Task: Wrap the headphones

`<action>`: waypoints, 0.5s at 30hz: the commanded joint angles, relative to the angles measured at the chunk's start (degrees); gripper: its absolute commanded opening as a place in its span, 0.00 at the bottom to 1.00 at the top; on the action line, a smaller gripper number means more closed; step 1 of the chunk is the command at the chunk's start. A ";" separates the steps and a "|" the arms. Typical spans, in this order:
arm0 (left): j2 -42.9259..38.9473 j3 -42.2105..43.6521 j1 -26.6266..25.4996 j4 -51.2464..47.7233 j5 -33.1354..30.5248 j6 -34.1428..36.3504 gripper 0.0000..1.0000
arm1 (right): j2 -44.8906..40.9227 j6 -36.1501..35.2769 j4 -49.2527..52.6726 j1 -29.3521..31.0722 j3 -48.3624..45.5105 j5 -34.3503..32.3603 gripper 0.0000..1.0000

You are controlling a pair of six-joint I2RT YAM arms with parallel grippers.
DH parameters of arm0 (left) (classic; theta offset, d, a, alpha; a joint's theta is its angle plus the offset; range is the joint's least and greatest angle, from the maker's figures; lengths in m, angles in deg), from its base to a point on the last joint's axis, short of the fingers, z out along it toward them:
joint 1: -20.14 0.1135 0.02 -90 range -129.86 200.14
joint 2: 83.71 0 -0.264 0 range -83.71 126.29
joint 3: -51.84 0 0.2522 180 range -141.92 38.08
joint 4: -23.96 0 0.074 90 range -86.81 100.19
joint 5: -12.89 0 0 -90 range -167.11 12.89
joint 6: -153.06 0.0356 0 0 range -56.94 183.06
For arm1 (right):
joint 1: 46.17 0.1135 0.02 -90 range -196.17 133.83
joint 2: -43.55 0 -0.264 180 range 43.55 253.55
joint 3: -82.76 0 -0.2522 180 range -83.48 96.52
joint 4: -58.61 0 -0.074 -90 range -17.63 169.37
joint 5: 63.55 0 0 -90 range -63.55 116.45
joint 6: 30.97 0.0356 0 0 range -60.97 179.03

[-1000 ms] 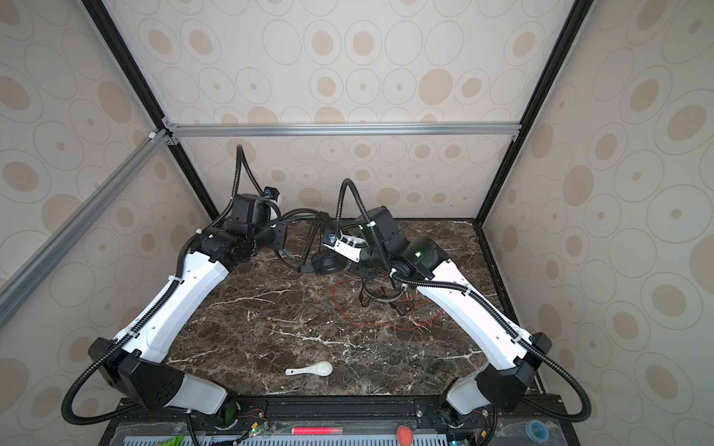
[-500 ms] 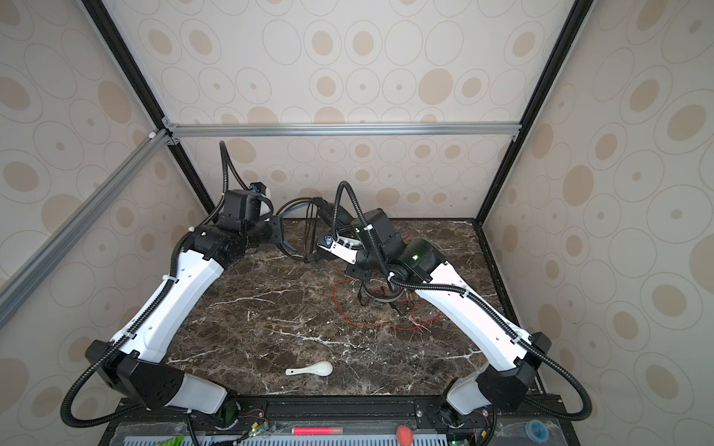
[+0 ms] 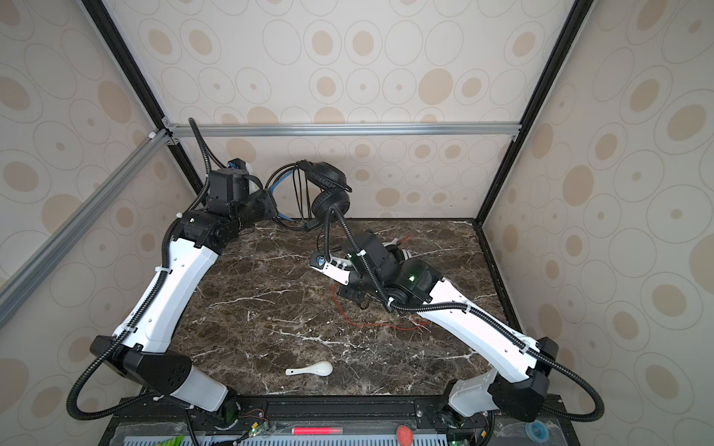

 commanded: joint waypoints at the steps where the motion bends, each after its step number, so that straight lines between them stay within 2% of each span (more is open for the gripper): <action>1: 0.65 -3.83 0.72 4.40 -0.60 -3.70 0.00 | -0.78 3.12 -1.29 1.72 -2.21 -0.39 0.00; 12: 2.09 -0.45 1.24 7.21 -2.42 -4.37 0.00 | 1.12 6.22 -2.97 6.16 -3.39 0.42 0.00; 15: 2.24 0.32 2.02 8.93 -0.82 -5.68 0.00 | 2.09 6.47 -2.92 6.93 -3.96 0.05 0.00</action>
